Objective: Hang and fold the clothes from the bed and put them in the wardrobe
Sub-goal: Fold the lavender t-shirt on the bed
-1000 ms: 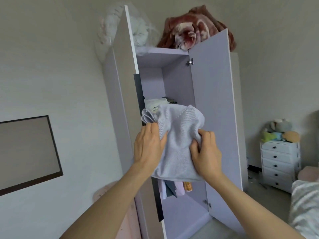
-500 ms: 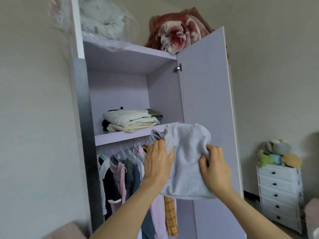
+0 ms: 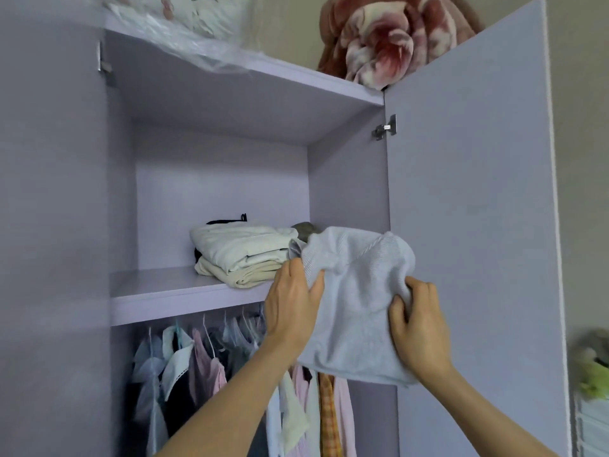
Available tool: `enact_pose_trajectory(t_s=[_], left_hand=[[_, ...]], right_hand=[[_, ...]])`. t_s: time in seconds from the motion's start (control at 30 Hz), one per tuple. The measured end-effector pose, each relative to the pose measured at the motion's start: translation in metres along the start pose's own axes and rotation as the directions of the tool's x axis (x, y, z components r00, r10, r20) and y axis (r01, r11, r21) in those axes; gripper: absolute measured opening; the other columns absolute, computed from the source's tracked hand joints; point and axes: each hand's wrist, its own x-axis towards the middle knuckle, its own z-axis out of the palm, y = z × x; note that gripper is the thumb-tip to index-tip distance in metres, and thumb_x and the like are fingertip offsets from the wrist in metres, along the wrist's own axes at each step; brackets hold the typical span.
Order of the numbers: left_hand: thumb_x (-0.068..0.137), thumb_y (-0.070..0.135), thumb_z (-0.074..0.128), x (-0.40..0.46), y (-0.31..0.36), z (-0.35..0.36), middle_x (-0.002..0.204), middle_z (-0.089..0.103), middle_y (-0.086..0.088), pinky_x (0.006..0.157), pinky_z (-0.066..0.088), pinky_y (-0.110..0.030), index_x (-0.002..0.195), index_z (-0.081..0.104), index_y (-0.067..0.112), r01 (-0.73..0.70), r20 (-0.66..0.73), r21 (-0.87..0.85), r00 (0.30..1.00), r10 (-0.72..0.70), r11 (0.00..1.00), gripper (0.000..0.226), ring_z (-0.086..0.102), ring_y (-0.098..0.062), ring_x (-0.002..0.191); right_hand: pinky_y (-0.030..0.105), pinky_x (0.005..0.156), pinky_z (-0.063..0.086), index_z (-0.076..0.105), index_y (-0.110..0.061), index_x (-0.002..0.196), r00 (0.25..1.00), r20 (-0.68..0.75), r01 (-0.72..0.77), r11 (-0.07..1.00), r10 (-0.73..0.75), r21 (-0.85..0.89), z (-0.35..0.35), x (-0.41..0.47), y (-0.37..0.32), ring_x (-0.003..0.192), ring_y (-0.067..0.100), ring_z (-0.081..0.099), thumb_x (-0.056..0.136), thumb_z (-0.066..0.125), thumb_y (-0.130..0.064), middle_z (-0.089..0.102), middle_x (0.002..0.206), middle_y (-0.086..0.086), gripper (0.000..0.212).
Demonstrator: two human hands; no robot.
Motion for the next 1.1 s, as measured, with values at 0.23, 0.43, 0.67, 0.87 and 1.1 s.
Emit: enact_pose_trajectory(t_s=[0.23, 0.43, 0.67, 0.87, 1.1], left_hand=[[0.095, 0.034, 0.050, 0.096, -0.065, 0.029, 0.104, 0.056, -0.014, 0.071, 0.035, -0.034, 0.105, 0.050, 0.002, 0.027, -0.139, 0.038, 0.990, -0.021, 0.999, 0.034, 0.053, -0.031, 0.096], [0.096, 0.036, 0.047, 0.214, -0.142, 0.038, 0.117, 0.055, -0.018, 0.081, 0.036, -0.038, 0.112, 0.048, 0.001, 0.124, -0.290, 0.079, 0.952, -0.096, 0.989, 0.038, 0.050, -0.037, 0.108], [0.093, 0.037, 0.053, 0.322, -0.255, 0.059, 0.132, 0.050, -0.026, 0.097, 0.040, -0.041, 0.130, 0.043, -0.003, 0.495, -0.185, 0.146, 0.864, -0.468, 0.857, 0.056, 0.047, -0.042, 0.120], [0.094, 0.039, 0.051, 0.298, -0.316, 0.093, 0.141, 0.043, -0.022, 0.100, 0.040, -0.034, 0.139, 0.037, -0.004, 0.682, 0.178, 0.372, 0.613, -0.770, 0.629, 0.063, 0.047, -0.034, 0.124], [0.095, 0.055, 0.028, 0.242, -0.246, 0.088, 0.152, 0.023, -0.007, 0.107, 0.024, -0.051, 0.148, 0.025, 0.026, 0.202, -0.038, 0.643, 0.972, -0.232, 0.738, 0.061, 0.019, -0.032, 0.138]], right_hand=[[0.032, 0.064, 0.037, 0.048, -0.007, 0.118, 0.986, -0.082, 0.153, 0.984, -0.146, 0.090, 0.098, 0.095, -0.006, 0.073, 0.021, 0.048, 0.096, 0.045, -0.016, 0.045, 0.109, 0.005, 0.024], [0.038, 0.076, 0.043, 0.045, -0.011, 0.125, 0.966, -0.108, 0.256, 0.930, -0.235, 0.264, 0.211, 0.214, -0.040, 0.091, 0.026, 0.054, 0.097, 0.042, -0.018, 0.044, 0.124, 0.007, 0.029], [0.031, 0.084, 0.039, 0.051, -0.010, 0.123, 0.959, 0.143, 0.168, 0.896, -0.245, 0.411, 0.345, 0.325, -0.058, 0.106, 0.027, 0.052, 0.093, 0.046, -0.013, 0.053, 0.121, 0.012, 0.030], [0.027, 0.097, 0.039, 0.052, -0.002, 0.128, 0.639, 0.769, -0.095, 0.995, 0.028, 0.043, 0.425, 0.327, -0.002, 0.120, 0.027, 0.050, 0.095, 0.044, -0.009, 0.052, 0.132, 0.013, 0.034], [0.039, 0.099, 0.034, 0.054, -0.022, 0.129, 0.869, 0.242, 0.390, 0.898, -0.432, 0.205, 0.390, 0.296, 0.014, 0.116, 0.027, 0.050, 0.095, 0.038, -0.036, 0.053, 0.127, 0.005, 0.040]])
